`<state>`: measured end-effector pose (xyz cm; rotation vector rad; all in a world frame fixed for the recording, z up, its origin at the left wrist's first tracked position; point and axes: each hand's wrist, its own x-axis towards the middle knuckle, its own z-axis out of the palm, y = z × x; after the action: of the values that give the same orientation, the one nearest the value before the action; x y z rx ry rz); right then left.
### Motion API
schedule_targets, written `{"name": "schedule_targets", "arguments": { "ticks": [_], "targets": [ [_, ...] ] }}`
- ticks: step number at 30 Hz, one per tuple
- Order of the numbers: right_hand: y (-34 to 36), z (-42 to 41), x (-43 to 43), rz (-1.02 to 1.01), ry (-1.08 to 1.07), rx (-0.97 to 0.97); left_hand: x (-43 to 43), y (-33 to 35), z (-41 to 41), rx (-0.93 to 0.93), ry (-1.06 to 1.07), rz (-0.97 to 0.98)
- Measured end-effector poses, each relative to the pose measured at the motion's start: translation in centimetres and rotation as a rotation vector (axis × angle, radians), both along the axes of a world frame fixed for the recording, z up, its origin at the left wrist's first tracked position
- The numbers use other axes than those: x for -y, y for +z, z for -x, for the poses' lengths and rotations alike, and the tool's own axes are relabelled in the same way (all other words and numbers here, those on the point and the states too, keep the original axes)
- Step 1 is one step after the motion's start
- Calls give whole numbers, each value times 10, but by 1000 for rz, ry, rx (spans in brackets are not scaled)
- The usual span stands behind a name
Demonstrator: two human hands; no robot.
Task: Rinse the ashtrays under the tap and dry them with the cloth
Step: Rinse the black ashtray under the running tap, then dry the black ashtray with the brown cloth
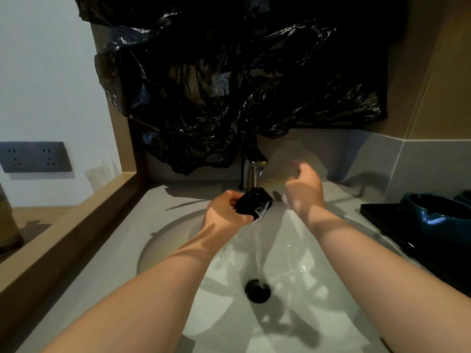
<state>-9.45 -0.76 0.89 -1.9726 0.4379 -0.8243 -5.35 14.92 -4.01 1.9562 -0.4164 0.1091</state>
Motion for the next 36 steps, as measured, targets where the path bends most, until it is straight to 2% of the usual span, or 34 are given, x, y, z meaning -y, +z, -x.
{"name": "schedule_targets", "arguments": {
  "ticks": [3, 7, 10, 13, 17, 21, 26, 29, 33, 36],
  "targets": [
    [34, -2, -9, 288, 12, 23, 1, -1, 4, 84, -25, -63],
    [67, -14, -13, 675, 46, -149, -2, 4, 5, 56, 21, -29],
    [70, -23, -9, 874, 60, -268, -3, 3, 3, 47, 46, -69],
    [69, -23, -6, 971, 5, -249, -3, 0, 4, 77, -19, -190],
    [53, -15, -2, 971, 7, -270, -3, 1, 9, 133, -73, -347],
    [50, -16, -1, 884, 38, -271, -5, 7, 10, 204, -5, -427],
    [59, 0, -11, 750, 65, -325, -2, 17, 15, 382, 85, -638],
    [62, 6, -16, 705, 127, -382, -3, 21, 23, 401, 69, -724],
    [49, 32, -16, 552, 177, -501, -1, 33, 36, 245, 18, -664],
    [37, 58, -5, 425, 230, -523, 3, 42, 47, -121, -35, -351]
  ]
}}
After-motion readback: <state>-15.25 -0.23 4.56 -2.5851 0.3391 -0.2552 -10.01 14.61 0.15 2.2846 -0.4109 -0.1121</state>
